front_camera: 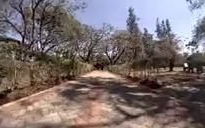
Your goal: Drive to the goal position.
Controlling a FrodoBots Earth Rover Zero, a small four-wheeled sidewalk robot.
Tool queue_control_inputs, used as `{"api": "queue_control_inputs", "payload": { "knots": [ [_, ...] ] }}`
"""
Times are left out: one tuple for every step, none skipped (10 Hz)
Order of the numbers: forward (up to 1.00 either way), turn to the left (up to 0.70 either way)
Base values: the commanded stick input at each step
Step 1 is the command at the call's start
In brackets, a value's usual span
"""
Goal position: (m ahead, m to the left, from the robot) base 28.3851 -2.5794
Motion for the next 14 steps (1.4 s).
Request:
{"api": "queue_control_inputs", "payload": {
  "knots": [
    [1.0,0.0],
    [1.0,0.0],
    [1.0,0.0],
    [1.0,0.0],
    [1.0,0.0],
    [1.0,0.0],
    [1.0,0.0],
    [1.0,0.0],
    [1.0,0.0],
    [1.0,0.0],
    [1.0,0.0],
    [1.0,0.0],
    [1.0,0.0],
    [1.0,0.0]
  ]
}}
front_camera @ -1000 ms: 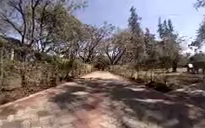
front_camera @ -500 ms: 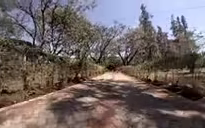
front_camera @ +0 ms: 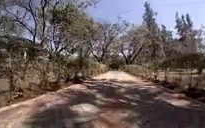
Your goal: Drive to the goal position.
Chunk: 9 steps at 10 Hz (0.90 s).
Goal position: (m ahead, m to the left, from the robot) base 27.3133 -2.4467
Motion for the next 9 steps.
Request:
{"api": "queue_control_inputs", "payload": {
  "knots": [
    [1.0,0.0],
    [1.0,0.0],
    [1.0,-0.21],
    [1.0,0.0],
    [1.0,0.0],
    [1.0,0.0],
    [1.0,0.0],
    [1.0,0.0],
    [1.0,0.0]
  ]
}}
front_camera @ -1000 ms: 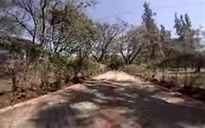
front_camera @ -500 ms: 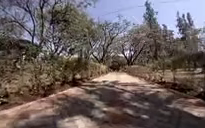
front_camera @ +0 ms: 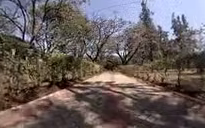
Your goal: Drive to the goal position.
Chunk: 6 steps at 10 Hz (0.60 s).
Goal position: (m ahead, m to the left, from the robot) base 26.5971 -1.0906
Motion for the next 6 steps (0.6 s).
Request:
{"api": "queue_control_inputs", "payload": {
  "knots": [
    [1.0,0.0],
    [1.0,0.0],
    [1.0,0.0],
    [1.0,0.0],
    [1.0,0.0],
    [1.0,0.0]
  ]
}}
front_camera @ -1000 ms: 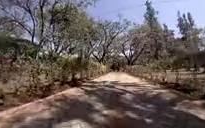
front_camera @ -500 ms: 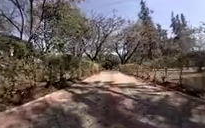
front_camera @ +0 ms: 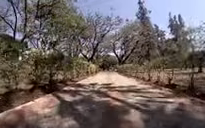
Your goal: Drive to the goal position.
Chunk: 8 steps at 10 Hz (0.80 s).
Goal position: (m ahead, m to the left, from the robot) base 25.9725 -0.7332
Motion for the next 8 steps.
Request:
{"api": "queue_control_inputs", "payload": {
  "knots": [
    [1.0,0.0],
    [1.0,0.0],
    [1.0,0.0],
    [1.0,0.0],
    [1.0,0.0],
    [1.0,0.0],
    [1.0,0.0],
    [1.0,0.0]
  ]
}}
